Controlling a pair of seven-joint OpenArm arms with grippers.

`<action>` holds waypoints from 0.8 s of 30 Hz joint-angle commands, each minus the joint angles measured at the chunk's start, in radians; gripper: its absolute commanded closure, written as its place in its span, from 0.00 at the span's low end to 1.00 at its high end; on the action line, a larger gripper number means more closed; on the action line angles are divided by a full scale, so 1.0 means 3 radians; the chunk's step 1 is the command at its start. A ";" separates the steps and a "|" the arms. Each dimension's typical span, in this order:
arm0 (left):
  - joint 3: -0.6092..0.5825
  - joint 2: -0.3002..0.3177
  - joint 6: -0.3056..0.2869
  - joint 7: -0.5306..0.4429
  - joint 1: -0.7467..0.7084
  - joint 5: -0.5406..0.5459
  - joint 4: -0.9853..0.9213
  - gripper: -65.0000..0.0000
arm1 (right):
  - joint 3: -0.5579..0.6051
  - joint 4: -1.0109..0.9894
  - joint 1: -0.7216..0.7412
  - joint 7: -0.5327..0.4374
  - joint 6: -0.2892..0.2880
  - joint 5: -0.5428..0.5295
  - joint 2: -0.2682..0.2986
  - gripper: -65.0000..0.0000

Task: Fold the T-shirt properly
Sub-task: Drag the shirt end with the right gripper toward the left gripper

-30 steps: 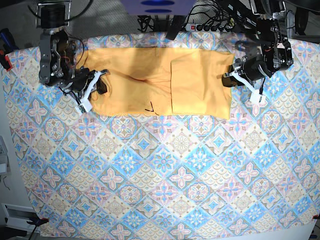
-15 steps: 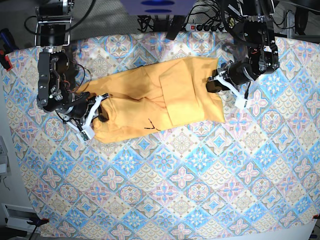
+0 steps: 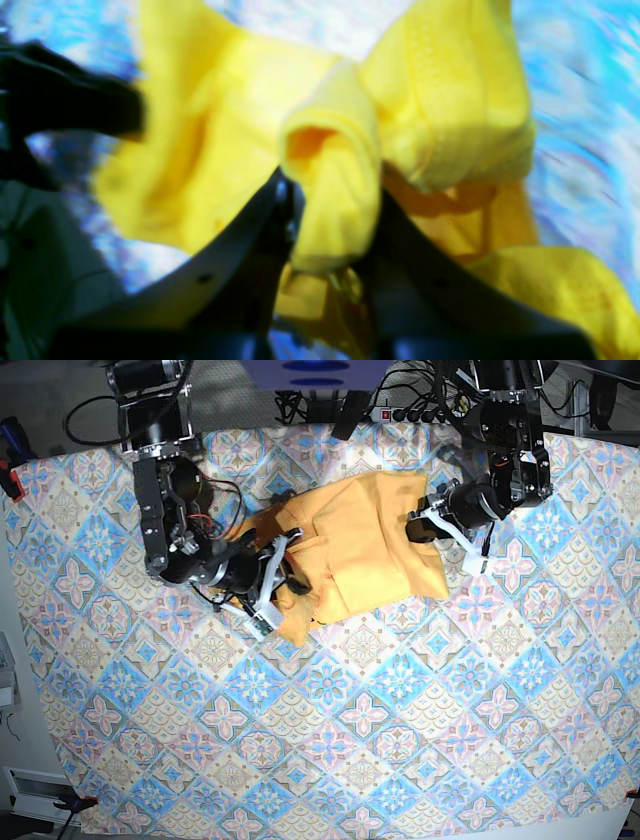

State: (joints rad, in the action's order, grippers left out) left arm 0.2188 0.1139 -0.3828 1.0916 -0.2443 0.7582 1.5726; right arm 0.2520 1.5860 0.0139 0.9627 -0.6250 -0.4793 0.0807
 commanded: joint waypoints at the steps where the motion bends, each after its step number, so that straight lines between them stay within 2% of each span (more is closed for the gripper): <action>1: 0.0005 0.0017 -0.0026 -0.0035 0.0024 0.0043 0.0049 1.00 | 0.0042 0.0066 0.0064 -0.0081 -0.0031 -0.0082 -0.0062 1.00; 10: 0.0005 0.0017 -0.0026 -0.0204 0.0019 0.0043 -0.0018 1.00 | 0.0380 0.0035 0.0058 -0.0061 -0.0031 -0.0082 -0.0394 1.00; 17: 0.0005 0.0017 -0.0026 -0.0214 0.0019 0.0053 -0.0140 1.00 | 0.0779 -0.0210 0.0171 -0.0178 -0.0031 -0.0072 -0.0425 0.99; 21: 0.0005 0.0007 -0.0026 -0.0214 0.0019 0.0063 -0.0140 1.00 | 0.1045 -0.0405 0.0232 -0.0322 -0.0031 -0.0072 -0.0430 0.89; 24: 0.0005 0.0007 -0.0026 -0.0214 0.0019 0.0068 -0.0140 1.00 | 0.1111 -0.0579 0.0314 -0.0490 -0.0016 -0.0072 -0.0430 0.75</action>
State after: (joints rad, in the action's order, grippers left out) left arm 0.2188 0.1131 -0.3824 1.0355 -0.2443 0.7601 1.5188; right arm 0.5888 1.3975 0.0856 0.8429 -0.6254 -0.4812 -0.0418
